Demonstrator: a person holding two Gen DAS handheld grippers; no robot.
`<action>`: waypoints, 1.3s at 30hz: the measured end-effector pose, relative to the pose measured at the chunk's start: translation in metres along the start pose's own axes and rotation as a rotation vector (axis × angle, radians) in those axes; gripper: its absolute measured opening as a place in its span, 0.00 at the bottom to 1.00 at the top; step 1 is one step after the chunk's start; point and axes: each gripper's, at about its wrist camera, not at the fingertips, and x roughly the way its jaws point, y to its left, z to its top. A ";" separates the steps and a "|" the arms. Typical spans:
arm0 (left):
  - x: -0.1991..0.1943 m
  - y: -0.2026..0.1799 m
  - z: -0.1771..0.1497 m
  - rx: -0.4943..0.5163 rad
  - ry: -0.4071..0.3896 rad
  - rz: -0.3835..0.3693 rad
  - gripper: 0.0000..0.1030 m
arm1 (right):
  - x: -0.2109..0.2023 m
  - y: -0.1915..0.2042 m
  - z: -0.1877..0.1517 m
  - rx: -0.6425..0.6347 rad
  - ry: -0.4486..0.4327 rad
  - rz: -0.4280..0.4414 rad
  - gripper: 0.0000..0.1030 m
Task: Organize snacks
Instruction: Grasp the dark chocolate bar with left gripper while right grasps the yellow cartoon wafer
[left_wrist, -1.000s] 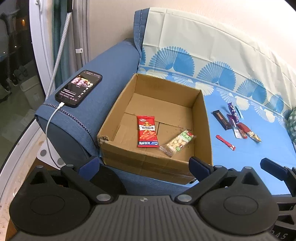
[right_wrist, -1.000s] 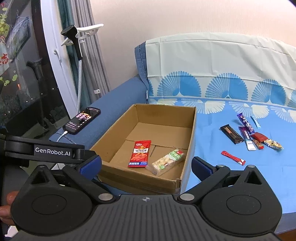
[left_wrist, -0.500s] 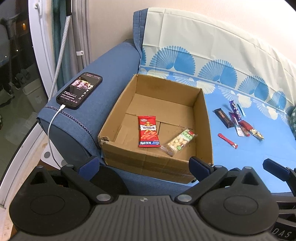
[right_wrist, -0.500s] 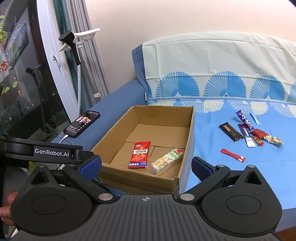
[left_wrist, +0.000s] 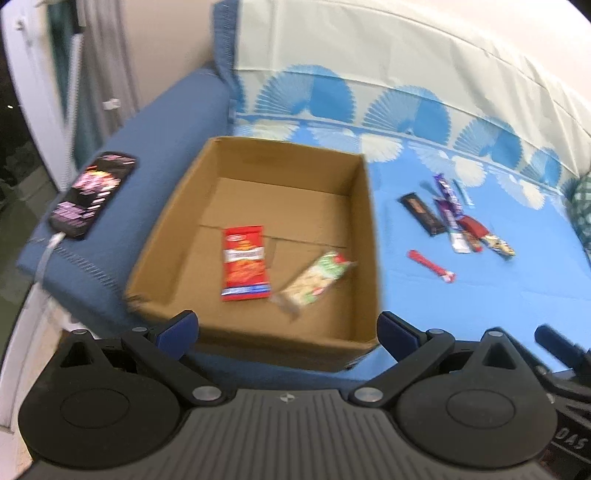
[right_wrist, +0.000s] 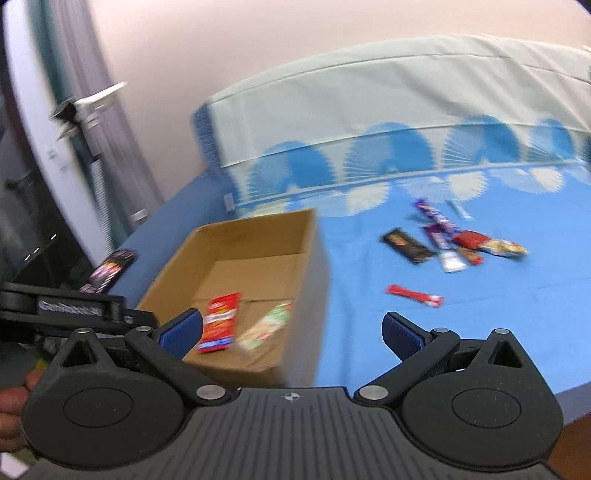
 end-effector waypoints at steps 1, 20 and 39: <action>0.006 -0.010 0.008 0.003 0.012 -0.020 1.00 | 0.003 -0.013 0.003 0.020 -0.004 -0.026 0.99; 0.303 -0.217 0.160 -0.003 0.301 -0.072 1.00 | 0.175 -0.281 0.074 -0.002 0.032 -0.446 0.99; 0.439 -0.258 0.178 0.029 0.372 -0.001 0.98 | 0.330 -0.348 0.063 -0.239 0.155 -0.311 0.94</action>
